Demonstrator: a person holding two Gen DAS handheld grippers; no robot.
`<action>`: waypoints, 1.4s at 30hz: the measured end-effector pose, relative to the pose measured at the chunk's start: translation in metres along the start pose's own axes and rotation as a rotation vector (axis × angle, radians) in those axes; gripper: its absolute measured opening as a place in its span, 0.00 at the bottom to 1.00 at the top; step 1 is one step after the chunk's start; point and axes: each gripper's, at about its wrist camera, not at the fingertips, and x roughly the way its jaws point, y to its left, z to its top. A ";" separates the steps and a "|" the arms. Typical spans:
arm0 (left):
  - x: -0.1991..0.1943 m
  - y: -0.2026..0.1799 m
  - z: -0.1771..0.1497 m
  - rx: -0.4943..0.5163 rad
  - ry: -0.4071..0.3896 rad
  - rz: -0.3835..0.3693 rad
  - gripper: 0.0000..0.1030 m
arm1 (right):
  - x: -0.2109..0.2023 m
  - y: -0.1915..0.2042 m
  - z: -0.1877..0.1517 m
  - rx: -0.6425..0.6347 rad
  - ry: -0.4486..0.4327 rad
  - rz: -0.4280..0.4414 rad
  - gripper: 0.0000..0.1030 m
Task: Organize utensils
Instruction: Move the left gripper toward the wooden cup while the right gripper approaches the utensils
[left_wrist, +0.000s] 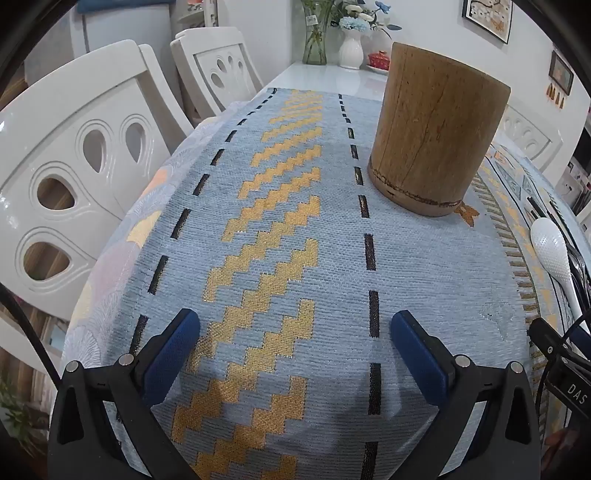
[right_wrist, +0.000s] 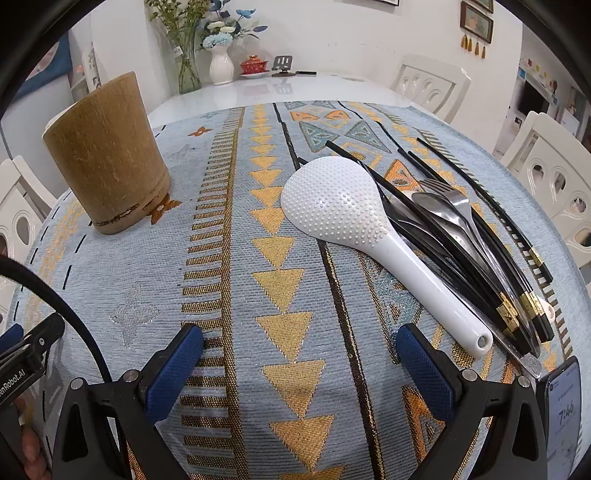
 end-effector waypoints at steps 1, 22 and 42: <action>0.000 0.000 0.000 0.003 0.000 0.004 1.00 | 0.000 0.000 0.000 -0.001 0.000 -0.002 1.00; -0.002 -0.001 -0.006 0.033 0.099 -0.022 1.00 | -0.009 -0.004 -0.010 -0.058 0.091 0.039 1.00; -0.072 -0.018 0.016 0.043 0.010 -0.170 1.00 | -0.042 -0.009 -0.010 -0.019 0.234 0.046 1.00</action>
